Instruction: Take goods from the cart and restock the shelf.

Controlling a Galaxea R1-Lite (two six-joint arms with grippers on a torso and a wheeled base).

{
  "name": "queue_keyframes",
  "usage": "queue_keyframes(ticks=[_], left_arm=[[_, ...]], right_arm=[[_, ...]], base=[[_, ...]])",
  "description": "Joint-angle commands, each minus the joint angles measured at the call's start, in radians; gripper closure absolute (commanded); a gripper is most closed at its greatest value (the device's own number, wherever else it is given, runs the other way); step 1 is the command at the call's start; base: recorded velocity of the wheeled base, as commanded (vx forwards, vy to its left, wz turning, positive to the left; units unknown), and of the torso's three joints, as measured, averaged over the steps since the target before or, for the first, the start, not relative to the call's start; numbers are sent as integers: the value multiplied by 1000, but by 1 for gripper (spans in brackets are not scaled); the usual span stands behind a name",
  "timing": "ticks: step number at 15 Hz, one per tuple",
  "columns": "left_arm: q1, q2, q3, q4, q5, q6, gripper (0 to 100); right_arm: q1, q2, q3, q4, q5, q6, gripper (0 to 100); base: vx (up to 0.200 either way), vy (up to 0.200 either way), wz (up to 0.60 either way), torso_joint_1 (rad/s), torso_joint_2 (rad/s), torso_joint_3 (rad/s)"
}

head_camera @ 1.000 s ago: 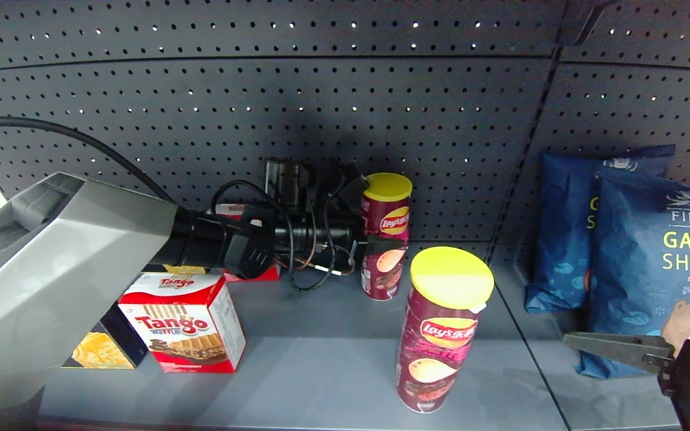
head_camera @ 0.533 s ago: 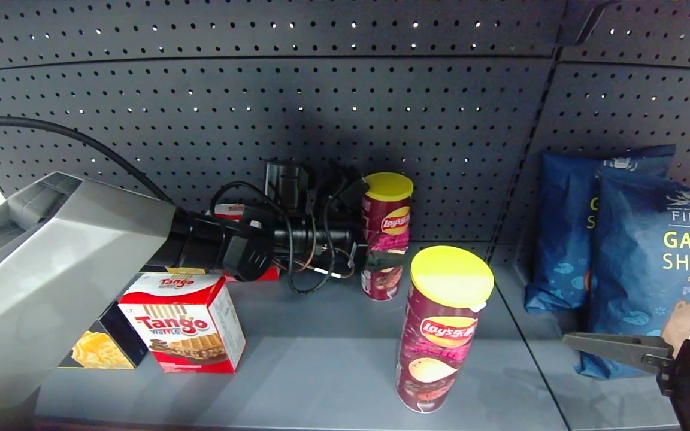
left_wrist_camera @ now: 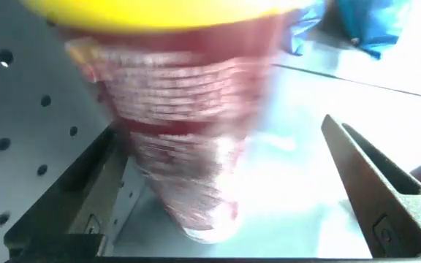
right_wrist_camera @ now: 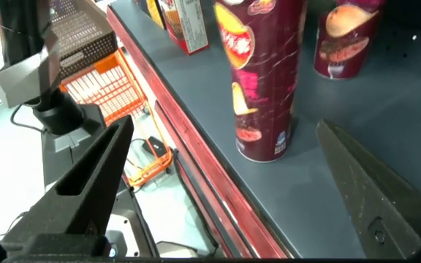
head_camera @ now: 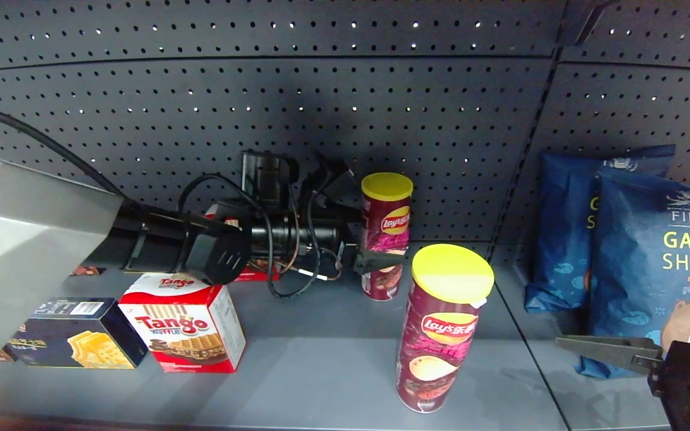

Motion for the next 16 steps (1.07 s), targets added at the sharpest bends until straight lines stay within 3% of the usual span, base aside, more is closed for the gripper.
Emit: queue_keyframes(ticks=[1,6,9,14,16], left_arm=[[6,-92,48,0,0,1,0],[35,-221,157,0,0,-1,0],[60,-342,231,2,55,-6,0],[103,-471,366,9,61,-6,0],[90,-470,359,12,195,-4,0]], right_arm=[[0,17,0,0,0,0,0],[-1,38,24,-2,-6,33,0],[-12,31,66,0,-9,36,0],[-32,31,79,3,-15,36,0],[-38,31,78,1,-16,36,0]], base=[[0,0,0,0,0,0],[0,0,0,0,0,0],[0,0,0,0,0,0],[0,0,0,0,0,0],[0,0,0,0,0,0]])
